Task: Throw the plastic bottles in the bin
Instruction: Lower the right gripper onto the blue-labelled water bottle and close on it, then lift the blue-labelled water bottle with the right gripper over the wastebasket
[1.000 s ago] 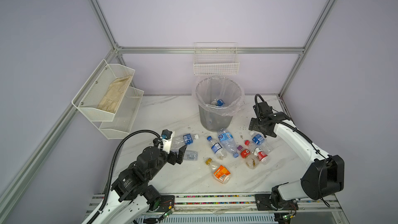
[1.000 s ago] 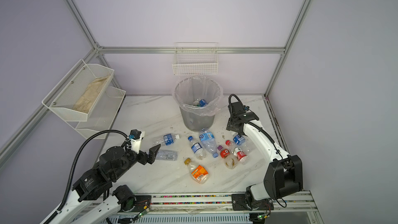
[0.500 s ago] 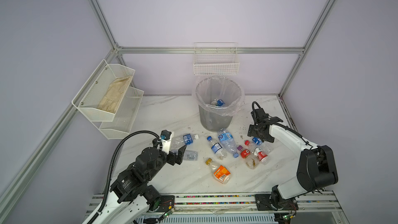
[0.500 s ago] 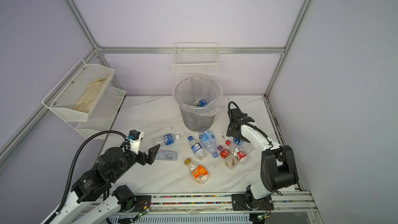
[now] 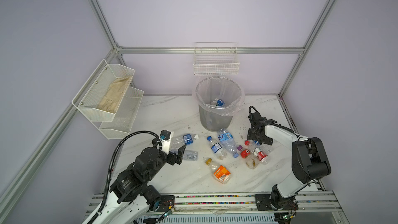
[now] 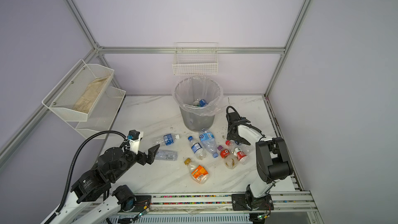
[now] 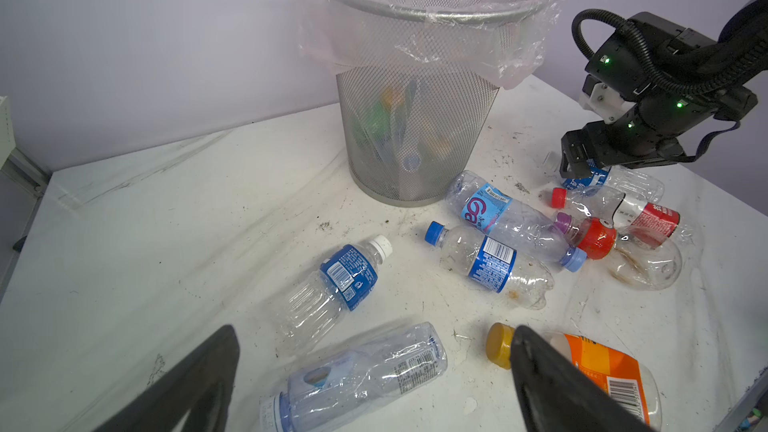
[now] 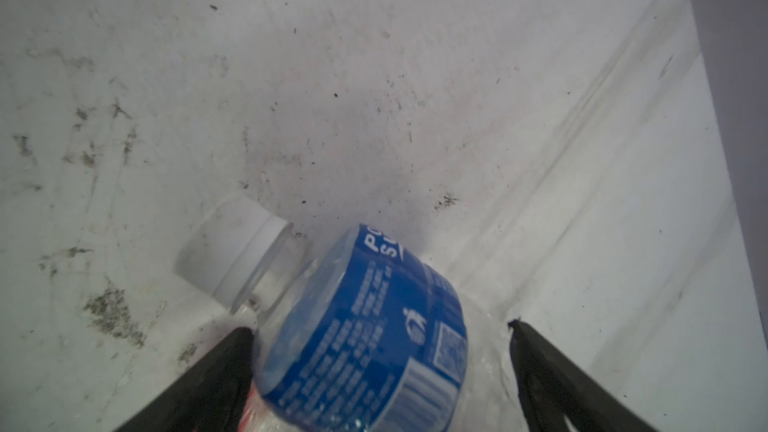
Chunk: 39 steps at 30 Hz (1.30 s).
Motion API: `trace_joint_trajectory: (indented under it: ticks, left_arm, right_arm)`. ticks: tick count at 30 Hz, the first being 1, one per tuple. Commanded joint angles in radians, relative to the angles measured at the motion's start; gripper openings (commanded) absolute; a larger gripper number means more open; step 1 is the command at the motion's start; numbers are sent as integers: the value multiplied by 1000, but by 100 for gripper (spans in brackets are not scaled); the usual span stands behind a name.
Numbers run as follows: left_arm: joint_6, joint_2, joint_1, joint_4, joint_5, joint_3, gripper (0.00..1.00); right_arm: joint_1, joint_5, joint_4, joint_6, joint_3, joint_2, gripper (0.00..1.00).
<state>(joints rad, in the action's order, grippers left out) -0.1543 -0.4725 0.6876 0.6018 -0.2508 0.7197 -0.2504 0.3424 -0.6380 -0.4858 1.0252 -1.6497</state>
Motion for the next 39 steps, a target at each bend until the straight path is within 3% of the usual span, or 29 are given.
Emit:
trace_joint_trajectory:
  ticks: [1,6,11,20,33,39]
  left_arm:
    - [2,9,-2,-16,-16,-42,100]
    - [2,9,-2,-14,-18,-42,100]
    - [3,9,-2,-13,-21,-43,100]
    - [2,9,-2,-13,-27,-43,100]
    - [1,5,-2,-14,-32,-43,100]
    - [1,2,-2,-14,-33,-43,100]
  right_arm:
    - [14,-8,30,-16,-16,-29,97]
    - [49,-16,57,-28,-26,-44,96]
    - [89,-67,89,-40,-39,-48,85]
    - [133,-67,110,-58,-68,-10,53]
    - [151,-84,88,-71,-40,133,29]
    - [151,-72,32,-69,26,228,24]
